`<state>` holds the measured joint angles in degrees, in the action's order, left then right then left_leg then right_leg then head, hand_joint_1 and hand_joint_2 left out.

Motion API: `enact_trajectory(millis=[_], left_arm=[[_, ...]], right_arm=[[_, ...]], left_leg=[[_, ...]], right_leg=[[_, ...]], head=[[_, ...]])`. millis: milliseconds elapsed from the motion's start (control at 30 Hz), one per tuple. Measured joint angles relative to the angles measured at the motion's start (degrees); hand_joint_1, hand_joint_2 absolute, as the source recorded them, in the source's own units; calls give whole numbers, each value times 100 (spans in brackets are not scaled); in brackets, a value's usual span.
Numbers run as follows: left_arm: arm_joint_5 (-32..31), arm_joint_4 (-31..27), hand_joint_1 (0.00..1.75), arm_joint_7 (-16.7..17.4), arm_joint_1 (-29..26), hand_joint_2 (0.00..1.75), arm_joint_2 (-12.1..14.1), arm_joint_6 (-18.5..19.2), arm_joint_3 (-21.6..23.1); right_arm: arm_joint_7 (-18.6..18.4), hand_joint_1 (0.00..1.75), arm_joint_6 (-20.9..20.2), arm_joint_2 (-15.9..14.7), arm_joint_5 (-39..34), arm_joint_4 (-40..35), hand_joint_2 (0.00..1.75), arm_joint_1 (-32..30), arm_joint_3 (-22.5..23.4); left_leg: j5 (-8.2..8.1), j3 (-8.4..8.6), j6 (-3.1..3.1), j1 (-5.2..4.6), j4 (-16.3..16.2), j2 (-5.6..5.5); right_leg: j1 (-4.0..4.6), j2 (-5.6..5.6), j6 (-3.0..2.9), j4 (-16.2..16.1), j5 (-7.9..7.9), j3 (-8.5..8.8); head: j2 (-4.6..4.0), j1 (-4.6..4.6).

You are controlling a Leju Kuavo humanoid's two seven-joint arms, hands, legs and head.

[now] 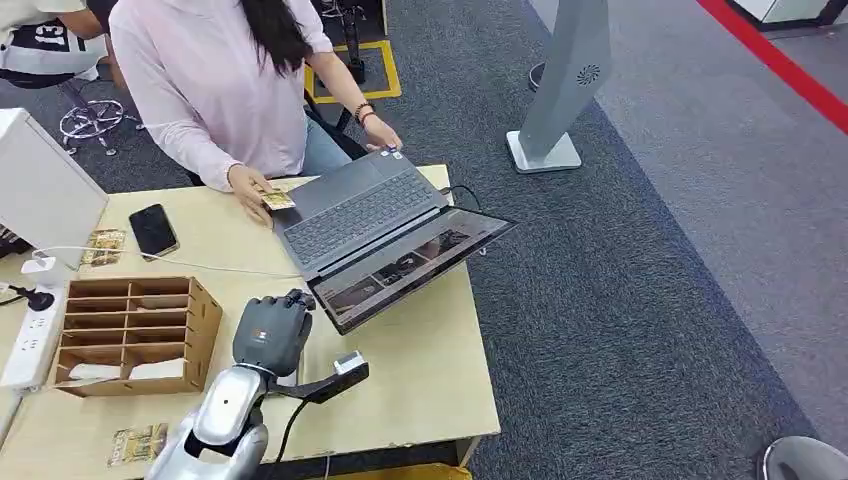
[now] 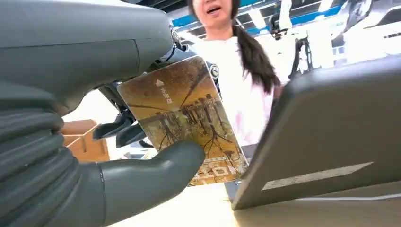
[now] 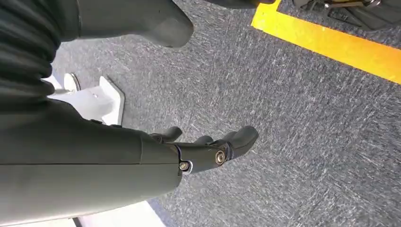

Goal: Pass the card to the sensor for recognition and then transmit it.

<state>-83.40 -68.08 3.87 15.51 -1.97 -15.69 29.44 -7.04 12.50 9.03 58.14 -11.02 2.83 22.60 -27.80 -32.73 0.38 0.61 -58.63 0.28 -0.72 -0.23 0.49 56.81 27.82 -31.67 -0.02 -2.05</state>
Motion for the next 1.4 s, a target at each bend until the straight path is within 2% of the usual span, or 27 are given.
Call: enact_trajectory(millis=[400,533,767,867,1000,1200,1400], left_arm=[[-188,-376,175,83,-325,175,4,-179,18],[-215,-525,175,92,-451,175,15,-405,18],[-223,-673,175,92,-593,175,39,-453,18],[-341,-828,175,70,-742,175,68,-753,18],[-376,-1288,175,27,-1232,175,190,-1130,15],[-381,-1727,175,466,-1852,175,599,-1030,-17],[-381,-1653,175,538,-1891,175,671,-890,-347]], right_arm=[[2,0,4,0,40,0,175,-3,129],[0,0,9,0,42,0,175,-6,144],[0,0,9,0,46,0,175,-13,197],[-9,0,11,0,33,0,175,-18,232],[-57,0,31,2,-9,0,175,-32,289],[-101,0,96,2,-2,0,175,-53,422],[-63,0,87,2,92,0,175,-54,474]], left_leg=[[3,2,0,1,0,0],[3,1,0,1,0,0],[3,1,0,1,0,0],[3,1,0,1,0,2],[-1,1,-1,1,1,3],[-2,1,-2,3,4,2],[2,3,-3,2,4,1]], right_leg=[[1,1,-2,2,-2,0],[1,1,-2,2,-2,0],[1,0,-2,2,-2,1],[1,2,-2,3,-2,1],[1,3,-1,2,1,-1],[1,0,-4,2,8,-2],[2,-1,-4,3,6,1]], head=[[0,2],[0,2],[0,2],[0,2],[0,0],[0,2],[0,2]])
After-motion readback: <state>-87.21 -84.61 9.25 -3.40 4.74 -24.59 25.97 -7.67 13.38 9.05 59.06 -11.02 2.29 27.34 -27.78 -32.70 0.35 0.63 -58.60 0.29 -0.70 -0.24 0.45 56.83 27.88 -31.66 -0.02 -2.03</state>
